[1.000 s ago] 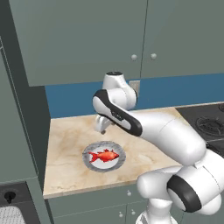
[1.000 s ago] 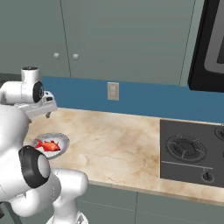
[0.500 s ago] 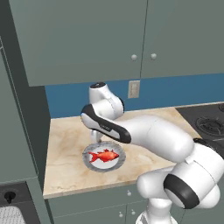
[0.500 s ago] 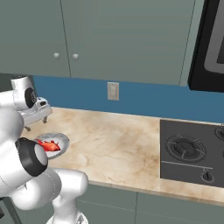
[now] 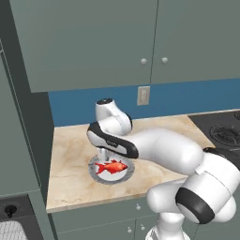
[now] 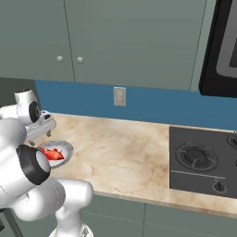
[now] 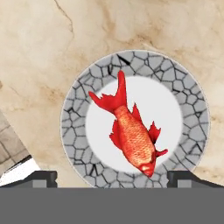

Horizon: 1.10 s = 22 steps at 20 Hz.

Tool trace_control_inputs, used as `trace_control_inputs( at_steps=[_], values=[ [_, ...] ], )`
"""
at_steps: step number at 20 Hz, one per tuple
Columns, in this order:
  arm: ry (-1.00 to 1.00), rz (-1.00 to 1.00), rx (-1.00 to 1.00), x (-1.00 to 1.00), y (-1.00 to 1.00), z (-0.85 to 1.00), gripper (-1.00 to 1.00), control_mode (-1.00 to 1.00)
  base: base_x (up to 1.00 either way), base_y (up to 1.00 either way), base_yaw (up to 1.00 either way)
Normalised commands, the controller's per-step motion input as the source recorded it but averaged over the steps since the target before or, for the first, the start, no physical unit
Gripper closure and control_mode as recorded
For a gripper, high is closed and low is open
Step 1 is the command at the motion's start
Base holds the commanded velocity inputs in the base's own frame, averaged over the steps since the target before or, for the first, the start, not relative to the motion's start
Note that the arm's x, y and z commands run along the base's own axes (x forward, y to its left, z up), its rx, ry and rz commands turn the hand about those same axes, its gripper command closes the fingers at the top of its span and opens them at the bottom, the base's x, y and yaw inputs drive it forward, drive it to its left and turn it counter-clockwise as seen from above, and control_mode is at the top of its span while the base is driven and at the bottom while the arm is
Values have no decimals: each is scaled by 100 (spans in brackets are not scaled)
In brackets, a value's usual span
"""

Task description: Place the fish on the bottom rack of the oven, and slide the tray back inside. Close the oven door.

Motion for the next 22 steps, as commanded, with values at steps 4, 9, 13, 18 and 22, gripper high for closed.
trace_control_inputs(
  at_steps=[4, 9, 13, 18, 22],
  values=[
    [1, 8, 0, 0, 0, -29, -100, -100, 0, 0, 0],
    [2, 8, 0, 0, 0, -44, -100, -100, 0, 0, 0],
    [6, 9, 0, 2, 0, -42, -100, -100, 0, 0, 0],
    [3, 9, 0, 21, 0, -43, -100, -100, 0, 0, 0],
    [1, 8, 0, 38, 3, -29, -100, -100, 0, 0, 0]
  ],
)
